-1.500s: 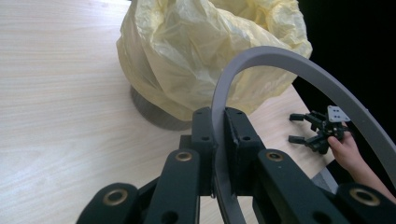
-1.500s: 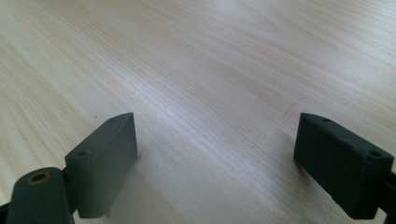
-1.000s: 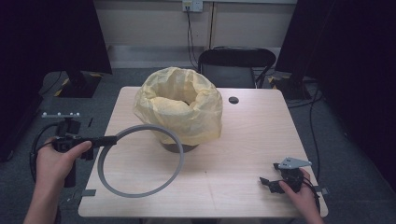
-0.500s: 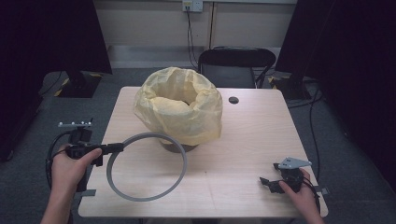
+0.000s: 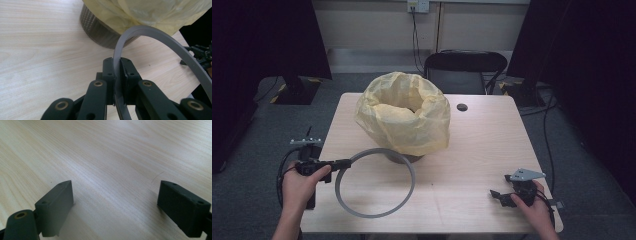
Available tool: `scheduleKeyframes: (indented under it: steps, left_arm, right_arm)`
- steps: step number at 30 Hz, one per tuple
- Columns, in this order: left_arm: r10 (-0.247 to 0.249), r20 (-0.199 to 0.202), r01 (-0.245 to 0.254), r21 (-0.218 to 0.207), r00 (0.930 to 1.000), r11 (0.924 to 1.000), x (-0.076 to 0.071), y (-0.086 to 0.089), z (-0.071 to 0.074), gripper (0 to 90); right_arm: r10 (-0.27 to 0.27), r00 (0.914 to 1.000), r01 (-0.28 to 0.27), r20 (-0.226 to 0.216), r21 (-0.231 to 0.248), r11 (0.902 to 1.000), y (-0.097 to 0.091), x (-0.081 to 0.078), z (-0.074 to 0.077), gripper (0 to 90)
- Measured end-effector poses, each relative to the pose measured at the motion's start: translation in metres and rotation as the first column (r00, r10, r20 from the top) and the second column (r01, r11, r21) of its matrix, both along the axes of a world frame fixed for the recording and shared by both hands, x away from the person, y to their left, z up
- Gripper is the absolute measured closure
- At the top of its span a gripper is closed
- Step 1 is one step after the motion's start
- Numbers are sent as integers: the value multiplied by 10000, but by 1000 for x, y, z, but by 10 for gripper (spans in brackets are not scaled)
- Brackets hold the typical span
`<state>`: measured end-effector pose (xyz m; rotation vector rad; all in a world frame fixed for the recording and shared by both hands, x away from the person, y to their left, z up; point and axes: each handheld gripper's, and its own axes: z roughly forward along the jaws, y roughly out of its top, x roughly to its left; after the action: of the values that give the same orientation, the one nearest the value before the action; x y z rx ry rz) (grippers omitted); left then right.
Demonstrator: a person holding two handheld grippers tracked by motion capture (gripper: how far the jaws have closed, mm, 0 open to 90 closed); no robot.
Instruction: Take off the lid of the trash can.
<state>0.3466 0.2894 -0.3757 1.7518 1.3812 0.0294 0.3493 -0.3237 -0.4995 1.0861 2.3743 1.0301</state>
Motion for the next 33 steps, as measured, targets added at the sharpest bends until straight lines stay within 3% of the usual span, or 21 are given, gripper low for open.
scheduleKeyframes:
  steps: [14,21,27,31,33]
  left_arm:
    - [247,-139,-245,186,9996,9995,8,-11,-35,832]
    - [366,-362,-350,433,9987,9985,12,-13,-63,832]
    - [539,-537,-520,358,9971,9980,13,-8,-72,832]
    - [717,-481,-696,441,9963,9966,13,-5,-78,832]
    - [808,-389,-780,679,9960,9946,13,-4,-83,831]
  right_arm:
    - [1,10000,-1,10,-1,10000,0,0,0,125]
    - [0,10000,0,-1,1,10000,0,0,0,125]
    - [0,10000,0,3,-3,10000,0,0,0,125]
    - [0,10000,0,13,-8,10000,0,0,0,125]
    - [1,10000,-1,4,-4,10000,0,0,0,125]
